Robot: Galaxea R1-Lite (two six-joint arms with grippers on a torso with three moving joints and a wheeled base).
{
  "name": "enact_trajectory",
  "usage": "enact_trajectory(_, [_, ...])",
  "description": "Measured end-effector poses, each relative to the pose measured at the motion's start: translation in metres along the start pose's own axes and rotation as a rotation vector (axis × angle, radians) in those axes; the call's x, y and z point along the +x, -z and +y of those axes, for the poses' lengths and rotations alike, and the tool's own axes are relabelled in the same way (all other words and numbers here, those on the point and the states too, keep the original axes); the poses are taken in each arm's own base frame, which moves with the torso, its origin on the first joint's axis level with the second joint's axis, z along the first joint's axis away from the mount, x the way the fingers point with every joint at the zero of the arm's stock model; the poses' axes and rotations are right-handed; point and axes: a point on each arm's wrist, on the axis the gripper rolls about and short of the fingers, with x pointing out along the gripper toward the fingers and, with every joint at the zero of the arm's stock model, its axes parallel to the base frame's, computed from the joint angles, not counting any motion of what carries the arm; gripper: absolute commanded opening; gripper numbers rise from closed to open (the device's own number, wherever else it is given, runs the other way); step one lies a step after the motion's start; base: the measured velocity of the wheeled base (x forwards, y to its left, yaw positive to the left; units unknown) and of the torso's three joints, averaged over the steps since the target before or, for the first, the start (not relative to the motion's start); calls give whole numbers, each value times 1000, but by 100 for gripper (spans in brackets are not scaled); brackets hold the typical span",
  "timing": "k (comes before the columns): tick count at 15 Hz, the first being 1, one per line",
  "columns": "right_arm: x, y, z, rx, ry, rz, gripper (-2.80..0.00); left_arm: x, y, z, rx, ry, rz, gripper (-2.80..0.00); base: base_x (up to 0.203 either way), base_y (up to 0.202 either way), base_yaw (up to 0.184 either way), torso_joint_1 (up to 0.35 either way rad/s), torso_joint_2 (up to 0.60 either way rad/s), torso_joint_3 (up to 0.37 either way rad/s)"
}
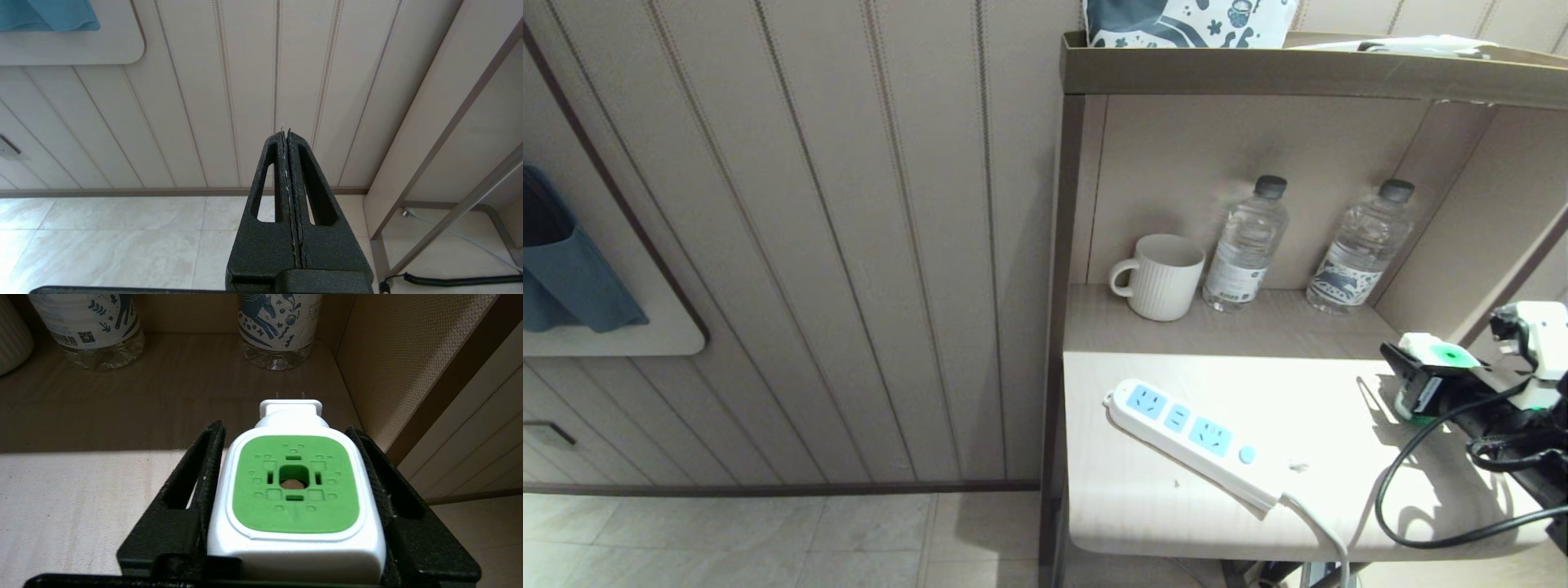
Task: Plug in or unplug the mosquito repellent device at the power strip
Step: Pick up the mosquito repellent liquid, then insert the plug into the socket
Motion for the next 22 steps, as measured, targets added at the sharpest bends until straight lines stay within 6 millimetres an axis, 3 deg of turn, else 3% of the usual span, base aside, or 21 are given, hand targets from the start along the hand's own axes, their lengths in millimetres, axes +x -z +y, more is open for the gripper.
enact_trajectory(8, [-2,-1,-1,-2,3,0,-280,0,0,0,0,1,0,-280,0,0,0,0,0,0])
enact_trajectory(12, [-18,-23,2,-2,-13,-18,-280,0,0,0,0,1,0,-280,0,0,0,0,0,0])
enact_trajectory(15, [-41,-58,7,12,-35,-11,-280,0,0,0,0,0,0,-280,0,0,0,0,0,0])
enact_trajectory(18, [-73,-111,15,79,-80,5,-280,0,0,0,0,1,0,-280,0,0,0,0,0,0])
enact_trajectory(22, [-130,-175,32,189,-217,142,-280,0,0,0,0,0,0,-280,0,0,0,0,0,0])
